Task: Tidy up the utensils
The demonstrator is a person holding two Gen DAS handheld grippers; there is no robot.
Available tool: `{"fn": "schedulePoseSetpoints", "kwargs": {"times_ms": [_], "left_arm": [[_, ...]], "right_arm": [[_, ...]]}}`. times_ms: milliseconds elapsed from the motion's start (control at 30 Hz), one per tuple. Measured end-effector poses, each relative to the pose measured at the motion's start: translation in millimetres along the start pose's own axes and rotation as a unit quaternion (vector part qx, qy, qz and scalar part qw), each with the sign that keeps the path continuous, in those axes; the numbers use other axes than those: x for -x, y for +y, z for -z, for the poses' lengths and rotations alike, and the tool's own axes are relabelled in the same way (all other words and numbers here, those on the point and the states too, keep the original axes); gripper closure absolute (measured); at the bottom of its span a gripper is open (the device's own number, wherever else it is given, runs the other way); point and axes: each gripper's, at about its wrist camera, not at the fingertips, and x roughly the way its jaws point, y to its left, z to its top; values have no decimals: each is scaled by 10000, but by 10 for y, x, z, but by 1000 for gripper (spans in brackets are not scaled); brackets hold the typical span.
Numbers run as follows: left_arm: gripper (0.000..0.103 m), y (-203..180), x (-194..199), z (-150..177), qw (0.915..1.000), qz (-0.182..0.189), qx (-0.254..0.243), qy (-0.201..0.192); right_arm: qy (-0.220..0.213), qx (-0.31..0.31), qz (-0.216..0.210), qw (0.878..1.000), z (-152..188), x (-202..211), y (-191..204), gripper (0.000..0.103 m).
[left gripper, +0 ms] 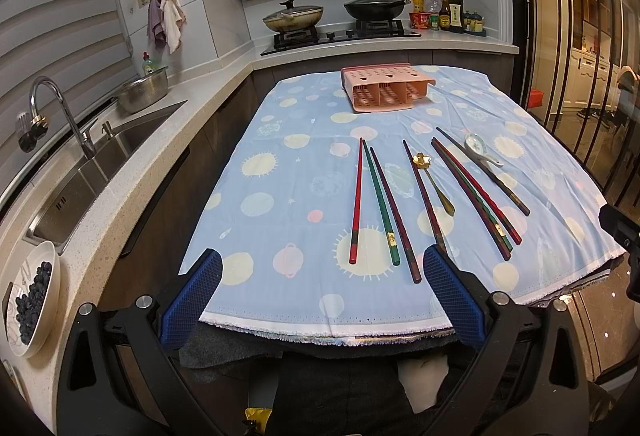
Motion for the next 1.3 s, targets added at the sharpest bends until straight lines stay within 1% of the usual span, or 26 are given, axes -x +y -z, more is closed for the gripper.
{"fn": "schedulePoseSetpoints", "kwargs": {"times_ms": [633, 867, 1300], "left_arm": [[7, 31, 36, 27, 10000, -3, -12, -25], [7, 63, 62, -46, 10000, 11, -22, -23], [7, 35, 52, -33, 10000, 8, -48, -54]], "right_arm": [[-6, -2, 2, 10000, 2, 2, 5, 7], [-7, -1, 6, 10000, 4, 1, 6, 7], [-12, 1, 7, 10000, 4, 1, 5, 7]]}}
